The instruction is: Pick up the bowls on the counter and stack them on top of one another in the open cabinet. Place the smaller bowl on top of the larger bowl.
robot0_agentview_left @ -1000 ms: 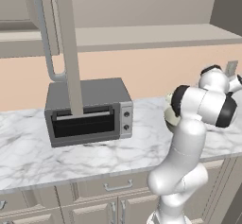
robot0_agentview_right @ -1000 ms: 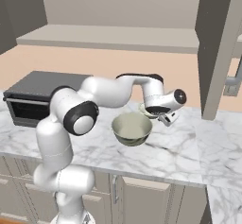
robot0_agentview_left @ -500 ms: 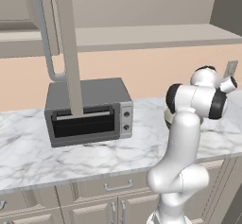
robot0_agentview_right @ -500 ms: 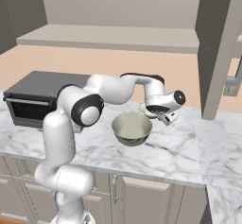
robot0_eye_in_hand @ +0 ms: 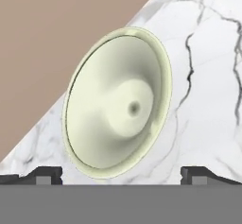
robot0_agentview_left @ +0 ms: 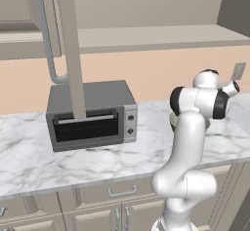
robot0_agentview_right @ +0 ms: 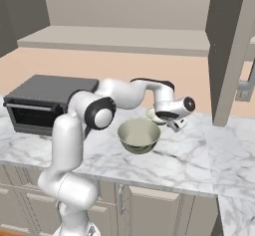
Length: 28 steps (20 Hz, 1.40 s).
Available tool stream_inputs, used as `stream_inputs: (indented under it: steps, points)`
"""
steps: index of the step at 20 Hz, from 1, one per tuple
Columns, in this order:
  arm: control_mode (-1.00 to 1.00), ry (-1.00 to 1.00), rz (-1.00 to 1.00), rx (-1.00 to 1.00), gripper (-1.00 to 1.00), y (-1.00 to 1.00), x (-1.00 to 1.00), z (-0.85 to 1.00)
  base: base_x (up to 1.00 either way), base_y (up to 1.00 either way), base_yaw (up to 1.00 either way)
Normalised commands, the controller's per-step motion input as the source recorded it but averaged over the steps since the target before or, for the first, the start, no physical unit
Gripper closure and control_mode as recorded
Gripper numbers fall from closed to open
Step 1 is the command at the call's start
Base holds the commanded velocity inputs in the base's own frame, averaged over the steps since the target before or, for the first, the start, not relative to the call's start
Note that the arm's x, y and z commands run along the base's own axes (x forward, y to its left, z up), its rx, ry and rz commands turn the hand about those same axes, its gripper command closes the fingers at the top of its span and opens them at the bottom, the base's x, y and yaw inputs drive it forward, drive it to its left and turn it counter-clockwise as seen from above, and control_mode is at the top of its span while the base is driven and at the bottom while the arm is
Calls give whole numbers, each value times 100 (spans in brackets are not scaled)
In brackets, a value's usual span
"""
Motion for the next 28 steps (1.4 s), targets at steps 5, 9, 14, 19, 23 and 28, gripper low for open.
stream_inputs:
  steps: [5, 9, 14, 19, 23, 28]
  points:
    - [-100, 0, 0, 1, 100, -2, 24, -20, 0, 0, 0]
    - [-100, 0, 0, 1, 100, 0, 22, -18, 0, 0, 0]
    - [-100, 0, 0, 0, 100, 0, 21, -16, 0, 0, 0]
    - [-100, 0, 0, 0, 100, 0, 17, -10, 0, 0, 0]
    - [-100, 1, 0, 2, 100, -15, 7, 2, 0, 0, 0]
    - [-100, 4, 0, 10, 100, -26, 0, 30, 0, 0, 0]
